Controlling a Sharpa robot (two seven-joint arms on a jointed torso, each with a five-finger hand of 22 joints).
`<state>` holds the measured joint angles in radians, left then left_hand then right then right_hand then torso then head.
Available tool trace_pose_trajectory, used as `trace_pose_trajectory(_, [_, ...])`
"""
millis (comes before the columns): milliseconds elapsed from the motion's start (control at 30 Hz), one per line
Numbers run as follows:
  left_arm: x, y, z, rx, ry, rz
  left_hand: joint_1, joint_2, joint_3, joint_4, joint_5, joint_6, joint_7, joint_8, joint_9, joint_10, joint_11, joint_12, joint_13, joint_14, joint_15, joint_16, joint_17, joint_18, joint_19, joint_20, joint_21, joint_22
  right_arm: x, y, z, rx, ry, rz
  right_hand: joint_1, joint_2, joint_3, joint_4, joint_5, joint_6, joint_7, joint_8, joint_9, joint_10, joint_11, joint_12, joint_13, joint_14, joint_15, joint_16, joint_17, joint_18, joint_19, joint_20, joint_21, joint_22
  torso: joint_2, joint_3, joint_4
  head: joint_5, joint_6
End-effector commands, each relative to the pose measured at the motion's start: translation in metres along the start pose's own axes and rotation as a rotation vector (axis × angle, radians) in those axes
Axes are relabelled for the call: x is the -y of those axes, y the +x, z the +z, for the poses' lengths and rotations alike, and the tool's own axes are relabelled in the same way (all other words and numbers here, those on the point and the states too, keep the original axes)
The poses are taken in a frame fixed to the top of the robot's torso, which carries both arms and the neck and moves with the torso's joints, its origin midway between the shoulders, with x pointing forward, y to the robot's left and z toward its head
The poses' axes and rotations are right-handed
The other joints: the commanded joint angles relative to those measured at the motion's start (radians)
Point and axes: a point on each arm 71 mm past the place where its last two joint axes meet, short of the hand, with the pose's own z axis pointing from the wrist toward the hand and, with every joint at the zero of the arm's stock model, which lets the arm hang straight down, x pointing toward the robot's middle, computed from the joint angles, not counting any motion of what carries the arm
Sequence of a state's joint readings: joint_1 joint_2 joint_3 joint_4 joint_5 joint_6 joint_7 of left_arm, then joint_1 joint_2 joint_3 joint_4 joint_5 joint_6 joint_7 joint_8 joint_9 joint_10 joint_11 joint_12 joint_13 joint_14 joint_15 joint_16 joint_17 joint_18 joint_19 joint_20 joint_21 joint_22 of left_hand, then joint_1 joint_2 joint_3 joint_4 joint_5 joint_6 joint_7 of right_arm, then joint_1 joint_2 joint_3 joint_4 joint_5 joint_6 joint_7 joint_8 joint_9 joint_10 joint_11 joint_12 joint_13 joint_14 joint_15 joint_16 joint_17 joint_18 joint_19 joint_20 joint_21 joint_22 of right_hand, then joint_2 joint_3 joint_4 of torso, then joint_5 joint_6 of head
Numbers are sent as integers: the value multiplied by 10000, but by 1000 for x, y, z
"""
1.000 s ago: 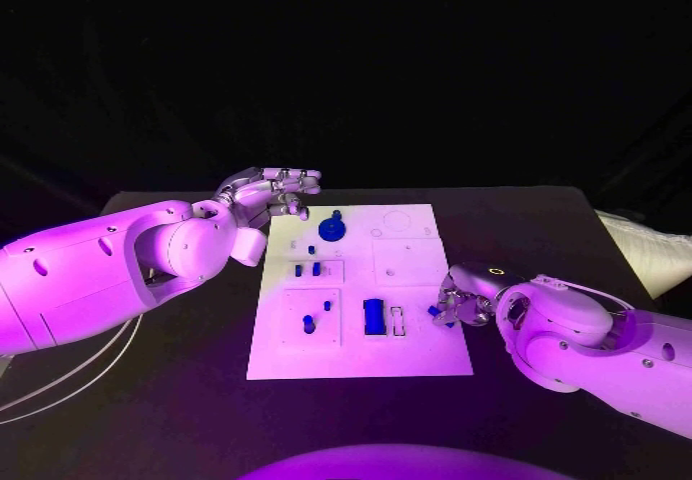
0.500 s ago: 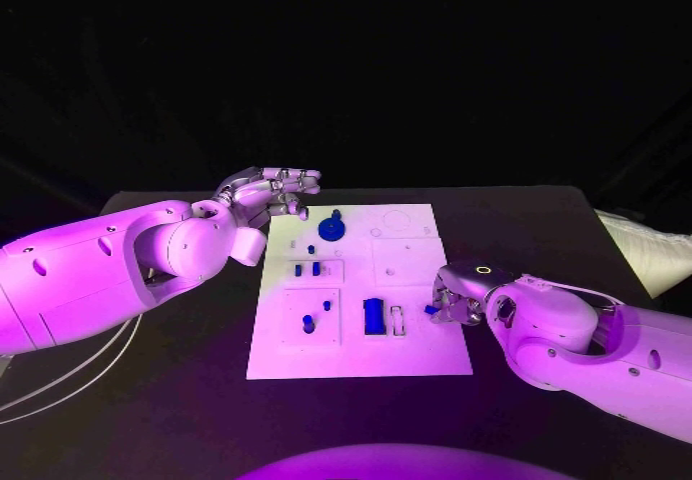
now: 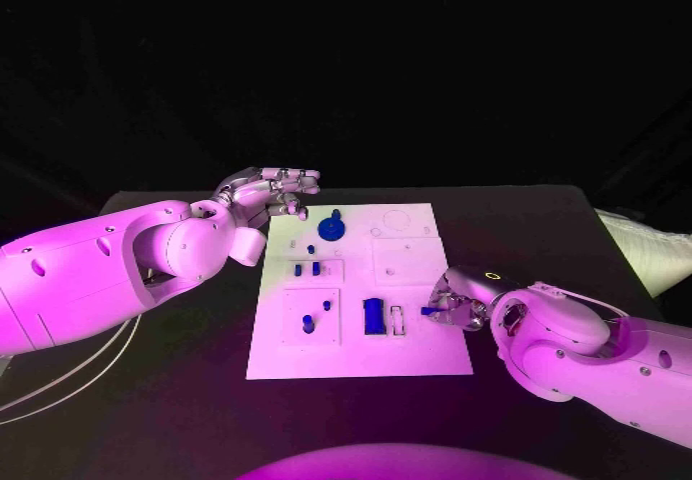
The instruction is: Assemble the parts on the task board
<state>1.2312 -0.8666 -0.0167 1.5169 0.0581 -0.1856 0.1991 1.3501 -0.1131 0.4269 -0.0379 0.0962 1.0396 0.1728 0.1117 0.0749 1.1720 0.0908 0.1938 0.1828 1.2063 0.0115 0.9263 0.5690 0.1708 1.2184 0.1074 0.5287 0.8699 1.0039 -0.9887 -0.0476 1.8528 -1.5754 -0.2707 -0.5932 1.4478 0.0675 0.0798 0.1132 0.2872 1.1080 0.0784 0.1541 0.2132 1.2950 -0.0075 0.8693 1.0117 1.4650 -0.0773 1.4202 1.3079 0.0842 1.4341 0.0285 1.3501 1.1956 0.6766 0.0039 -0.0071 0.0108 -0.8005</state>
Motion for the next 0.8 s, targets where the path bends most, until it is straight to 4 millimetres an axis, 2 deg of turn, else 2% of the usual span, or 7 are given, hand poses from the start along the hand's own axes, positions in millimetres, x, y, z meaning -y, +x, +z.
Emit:
trace_pose_trajectory(33, [1, 3, 0, -203, 53, -34, 55, 14, -52, -31, 33, -56, -6, 41, -15, -58, 13, 59, 10, -59, -18, -39, -12, 117, -36, 19, -70, -12, 1, 3, -2, -373, 518, 1796, -536, -400, 1025, -327, 104, 136, -27, 4, 120, 69, 6, 13, 48, 678, 4, 71, 626, -87, 23, 21, 22, 12, 1, -3, -5, 12, -8])
trace_pose_trajectory(67, [1, 3, 0, -205, 52, -35, 55, 14, -52, -31, 33, -56, -6, 41, -15, -58, 13, 59, 10, -59, -18, -39, -12, 117, -36, 19, -70, -12, 0, 2, -2, -385, 530, 1969, -729, -632, 1475, -341, 154, 149, -80, -19, 130, 96, 8, 30, 78, 685, -1, 87, 653, -91, 27, 25, 25, 20, 3, -3, -4, 14, -14])
trace_pose_trajectory(267, [1, 3, 0, -220, 52, -38, 55, 14, -52, -31, 33, -56, -6, 41, -15, -58, 13, 59, 10, -59, -18, -39, -12, 117, -36, 19, -70, -12, -5, 0, -3, -304, 538, 2656, -1261, -969, 1889, -192, 109, 201, -31, -28, 160, 169, 18, 112, 161, 692, 25, 103, 682, -86, 36, 16, 33, 39, -2, -6, 4, 12, -31])
trace_pose_trajectory(367, [1, 3, 0, -223, 50, -38, 55, 14, -52, -31, 33, -56, -6, 41, -15, -58, 13, 59, 10, -59, -18, -39, -12, 117, -36, 19, -70, -12, -8, 0, -2, -248, 493, 2941, -1559, -1130, 1990, -90, 278, 239, -36, -26, 180, 242, 16, 219, 250, 701, 22, 130, 721, -90, 51, 13, 52, 69, -6, -7, -1, 25, -41])
trace_pose_trajectory(800, [0, 4, 0, -276, 31, -48, 55, 14, -52, -31, 33, -56, -6, 41, -15, -58, 13, 59, 10, -59, -18, -39, -12, 117, -36, 19, -70, -12, -19, 5, 2, -664, 392, 3054, -2326, -1362, 1876, 283, 687, 465, -104, 57, 264, 556, -32, 757, 693, 724, -10, 197, 814, -117, 118, -12, 141, 215, -1, -11, -9, 16, -54])
